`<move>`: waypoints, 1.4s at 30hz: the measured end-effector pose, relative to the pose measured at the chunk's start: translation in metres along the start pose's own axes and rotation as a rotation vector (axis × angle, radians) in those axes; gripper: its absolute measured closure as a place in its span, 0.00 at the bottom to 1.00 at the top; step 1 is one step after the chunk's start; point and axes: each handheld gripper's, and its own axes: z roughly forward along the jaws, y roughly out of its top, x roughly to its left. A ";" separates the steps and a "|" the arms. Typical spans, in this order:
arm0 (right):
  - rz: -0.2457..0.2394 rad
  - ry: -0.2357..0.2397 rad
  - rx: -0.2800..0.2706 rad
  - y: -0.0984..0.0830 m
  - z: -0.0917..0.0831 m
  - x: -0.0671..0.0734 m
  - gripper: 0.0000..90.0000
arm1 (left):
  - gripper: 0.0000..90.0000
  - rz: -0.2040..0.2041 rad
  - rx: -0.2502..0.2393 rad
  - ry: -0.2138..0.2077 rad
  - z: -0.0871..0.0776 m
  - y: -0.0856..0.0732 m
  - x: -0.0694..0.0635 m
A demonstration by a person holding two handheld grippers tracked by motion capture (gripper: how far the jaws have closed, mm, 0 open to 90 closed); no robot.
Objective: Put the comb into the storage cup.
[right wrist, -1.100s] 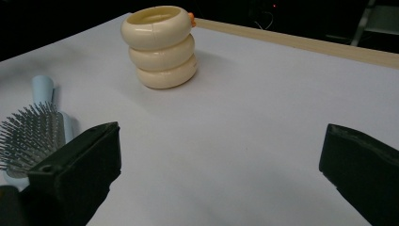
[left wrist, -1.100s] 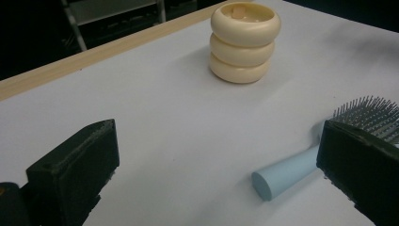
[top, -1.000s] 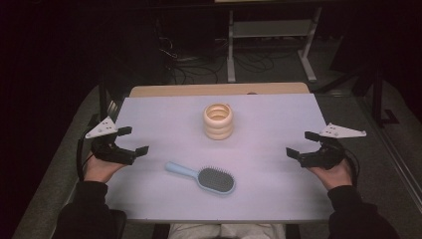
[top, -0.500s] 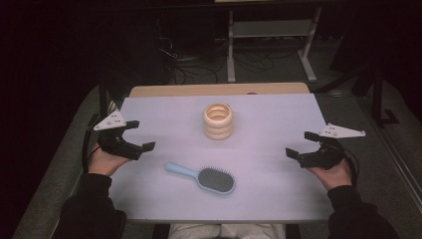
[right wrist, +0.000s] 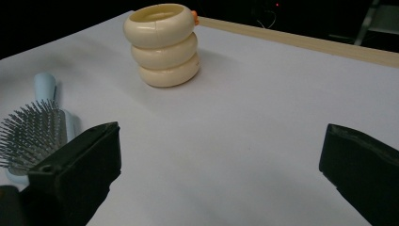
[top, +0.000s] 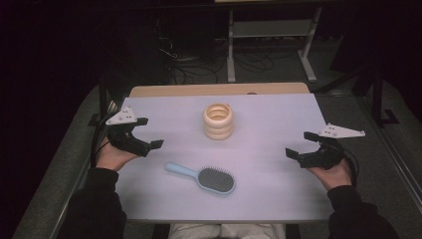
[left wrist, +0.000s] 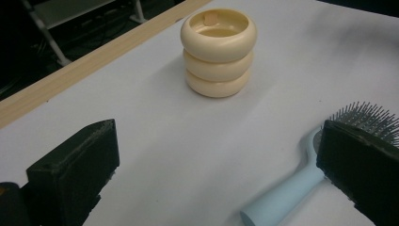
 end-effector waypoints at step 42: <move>-0.013 0.008 0.035 -0.001 0.006 0.001 0.00 | 0.03 0.069 0.144 -0.124 0.081 -0.009 -0.012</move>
